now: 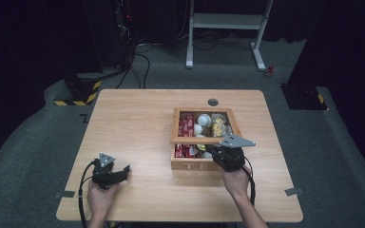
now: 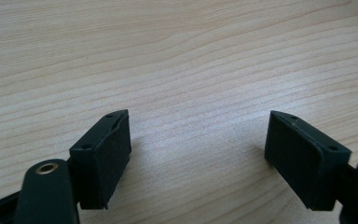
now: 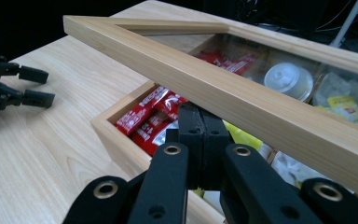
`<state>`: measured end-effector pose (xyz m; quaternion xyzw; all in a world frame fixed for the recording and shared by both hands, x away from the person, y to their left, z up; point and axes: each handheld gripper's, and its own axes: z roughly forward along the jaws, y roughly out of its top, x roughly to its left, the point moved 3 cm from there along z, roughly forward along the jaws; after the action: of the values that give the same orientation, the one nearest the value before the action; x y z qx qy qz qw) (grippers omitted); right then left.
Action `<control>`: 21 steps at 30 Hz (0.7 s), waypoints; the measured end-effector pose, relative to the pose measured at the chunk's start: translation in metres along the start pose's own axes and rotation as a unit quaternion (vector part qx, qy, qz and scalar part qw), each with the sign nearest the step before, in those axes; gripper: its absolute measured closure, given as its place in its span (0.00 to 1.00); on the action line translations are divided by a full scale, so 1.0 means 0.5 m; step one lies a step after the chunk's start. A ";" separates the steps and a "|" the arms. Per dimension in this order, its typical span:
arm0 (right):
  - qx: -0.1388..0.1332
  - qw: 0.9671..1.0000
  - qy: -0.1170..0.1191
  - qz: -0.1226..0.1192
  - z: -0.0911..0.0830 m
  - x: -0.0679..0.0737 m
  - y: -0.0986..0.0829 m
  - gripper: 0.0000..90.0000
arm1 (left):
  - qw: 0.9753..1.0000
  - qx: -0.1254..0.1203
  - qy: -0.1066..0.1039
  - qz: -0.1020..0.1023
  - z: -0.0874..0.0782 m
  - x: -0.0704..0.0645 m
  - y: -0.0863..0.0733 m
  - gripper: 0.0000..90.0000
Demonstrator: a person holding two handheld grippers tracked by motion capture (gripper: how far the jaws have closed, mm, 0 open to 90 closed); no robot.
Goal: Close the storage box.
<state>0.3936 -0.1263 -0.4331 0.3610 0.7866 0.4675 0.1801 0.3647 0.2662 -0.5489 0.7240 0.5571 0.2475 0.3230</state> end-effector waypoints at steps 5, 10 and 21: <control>-0.004 1.000 -0.002 0.002 -0.004 -0.004 0.011 1.00 | 1.000 0.000 0.000 0.001 0.000 0.000 0.000 0.25; -0.007 1.000 0.002 0.008 -0.005 -0.012 0.022 1.00 | 1.000 0.001 -0.001 0.004 0.000 0.000 0.001 0.26; -0.010 1.000 0.005 0.008 -0.011 -0.025 0.045 1.00 | 1.000 0.001 -0.003 0.002 0.003 -0.005 0.004 0.25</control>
<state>0.4077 -0.1321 -0.4118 0.3627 0.7799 0.4787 0.1762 0.3664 0.2630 -0.5486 0.7264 0.5547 0.2457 0.3230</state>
